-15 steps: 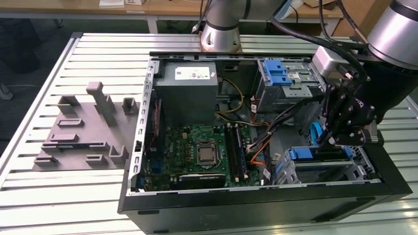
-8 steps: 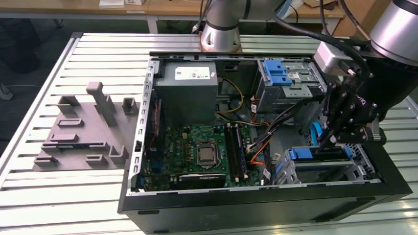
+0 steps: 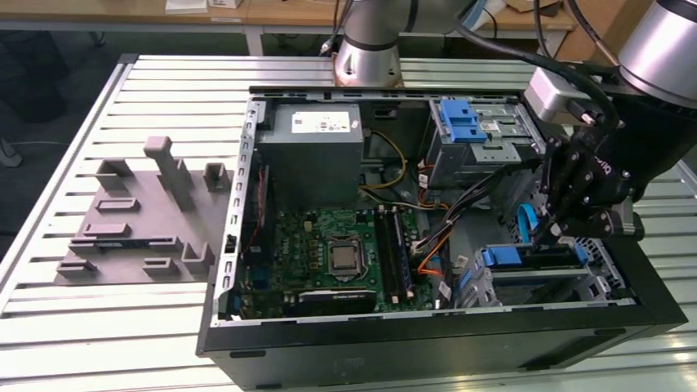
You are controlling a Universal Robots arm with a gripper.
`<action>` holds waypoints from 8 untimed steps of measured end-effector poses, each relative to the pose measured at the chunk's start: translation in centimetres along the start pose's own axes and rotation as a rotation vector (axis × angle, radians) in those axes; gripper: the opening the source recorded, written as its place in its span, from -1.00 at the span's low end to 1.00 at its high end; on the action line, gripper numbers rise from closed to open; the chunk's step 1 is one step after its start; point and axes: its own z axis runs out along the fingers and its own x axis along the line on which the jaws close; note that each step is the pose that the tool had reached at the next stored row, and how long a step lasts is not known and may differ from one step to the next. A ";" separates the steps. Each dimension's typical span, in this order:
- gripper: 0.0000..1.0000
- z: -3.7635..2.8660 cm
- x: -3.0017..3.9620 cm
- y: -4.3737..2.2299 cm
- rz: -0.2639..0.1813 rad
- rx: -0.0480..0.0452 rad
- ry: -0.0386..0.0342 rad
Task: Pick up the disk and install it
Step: 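Insert the second disk wire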
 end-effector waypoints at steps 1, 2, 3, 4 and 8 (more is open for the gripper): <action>-0.67 0.04 0.00 -0.01 0.000 0.0000 -0.0002; -0.79 0.10 -0.01 -0.04 0.000 -0.0001 -0.0005; -0.79 0.17 -0.02 -0.07 0.000 0.0000 -0.0003; -0.79 0.26 -0.04 -0.11 0.000 -0.0001 -0.0003; -0.79 0.58 -0.08 -0.24 0.000 0.0000 -0.0003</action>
